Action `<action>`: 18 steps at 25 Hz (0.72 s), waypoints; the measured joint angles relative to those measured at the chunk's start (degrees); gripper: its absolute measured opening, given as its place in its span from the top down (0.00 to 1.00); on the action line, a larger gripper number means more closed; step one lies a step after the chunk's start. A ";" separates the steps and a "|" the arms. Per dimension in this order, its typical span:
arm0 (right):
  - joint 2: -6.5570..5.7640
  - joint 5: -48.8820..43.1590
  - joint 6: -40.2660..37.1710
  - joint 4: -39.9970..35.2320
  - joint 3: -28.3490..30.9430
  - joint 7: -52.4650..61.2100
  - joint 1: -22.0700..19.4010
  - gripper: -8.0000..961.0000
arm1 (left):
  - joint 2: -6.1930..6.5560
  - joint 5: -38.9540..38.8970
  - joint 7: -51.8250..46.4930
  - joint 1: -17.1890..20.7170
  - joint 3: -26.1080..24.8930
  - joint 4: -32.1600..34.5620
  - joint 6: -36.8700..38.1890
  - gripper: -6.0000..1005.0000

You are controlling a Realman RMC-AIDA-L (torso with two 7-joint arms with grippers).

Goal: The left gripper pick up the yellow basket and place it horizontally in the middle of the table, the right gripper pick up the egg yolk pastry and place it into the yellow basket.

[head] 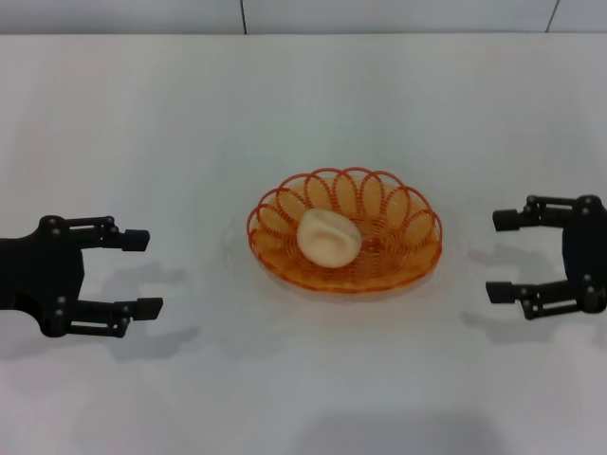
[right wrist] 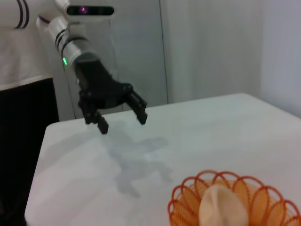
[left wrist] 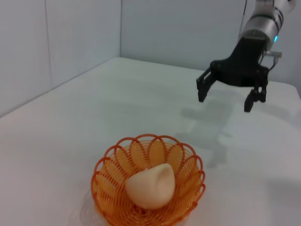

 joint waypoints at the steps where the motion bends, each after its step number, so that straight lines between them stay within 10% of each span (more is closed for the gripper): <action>1: -0.03 -0.21 -0.01 0.55 0.02 -0.51 -0.07 0.11 | 0.00 0.00 -0.01 -0.06 0.06 0.00 0.12 0.20; 18: 0.34 -1.67 0.74 2.26 -0.23 -1.67 0.16 0.11 | -0.44 -0.08 -0.28 -1.20 0.01 -0.29 0.43 0.20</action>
